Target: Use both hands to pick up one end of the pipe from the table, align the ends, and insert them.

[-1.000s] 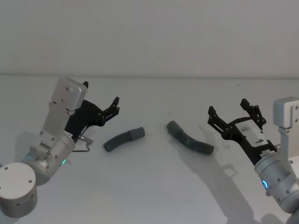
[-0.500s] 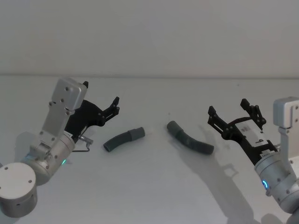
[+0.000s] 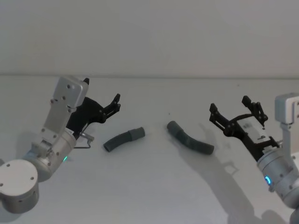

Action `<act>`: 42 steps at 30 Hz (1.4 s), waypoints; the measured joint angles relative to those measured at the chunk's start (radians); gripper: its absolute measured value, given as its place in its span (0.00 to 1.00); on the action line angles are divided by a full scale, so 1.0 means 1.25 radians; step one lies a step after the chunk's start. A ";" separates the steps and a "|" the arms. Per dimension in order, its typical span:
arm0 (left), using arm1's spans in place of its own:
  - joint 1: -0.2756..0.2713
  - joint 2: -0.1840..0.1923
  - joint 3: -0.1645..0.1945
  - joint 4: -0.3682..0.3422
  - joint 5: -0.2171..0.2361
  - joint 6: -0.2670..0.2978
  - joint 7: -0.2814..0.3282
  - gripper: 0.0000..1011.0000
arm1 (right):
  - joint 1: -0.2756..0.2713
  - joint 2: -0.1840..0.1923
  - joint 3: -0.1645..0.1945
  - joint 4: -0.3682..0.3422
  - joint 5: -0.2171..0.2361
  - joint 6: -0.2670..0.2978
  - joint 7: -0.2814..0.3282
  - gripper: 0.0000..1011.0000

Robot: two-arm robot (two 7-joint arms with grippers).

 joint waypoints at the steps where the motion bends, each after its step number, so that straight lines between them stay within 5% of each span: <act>1: -0.007 -0.003 0.002 0.006 0.006 -0.005 0.000 0.99 | 0.004 0.003 0.002 0.000 0.001 0.004 0.003 0.99; 13: -0.089 -0.018 0.036 0.063 0.060 -0.047 -0.043 0.99 | 0.140 0.075 0.017 0.051 0.024 0.090 0.117 0.99; 22: -0.151 -0.023 0.064 0.091 0.074 -0.025 -0.111 0.99 | 0.340 0.144 -0.014 0.186 0.037 0.132 0.286 0.99; 28: -0.170 -0.024 0.073 0.092 0.068 0.027 -0.155 0.99 | 0.513 0.169 -0.060 0.343 0.036 0.134 0.435 0.99; 32: -0.172 -0.021 0.074 0.086 0.060 0.054 -0.171 0.99 | 0.589 0.171 -0.082 0.420 0.032 0.127 0.509 0.99; 38: -0.163 -0.008 0.066 0.064 0.039 0.128 -0.200 0.99 | 0.773 0.164 -0.139 0.625 0.022 0.114 0.671 0.99; 42: -0.152 0.002 0.059 0.051 0.030 0.158 -0.209 0.99 | 0.839 0.160 -0.161 0.699 0.019 0.117 0.742 0.99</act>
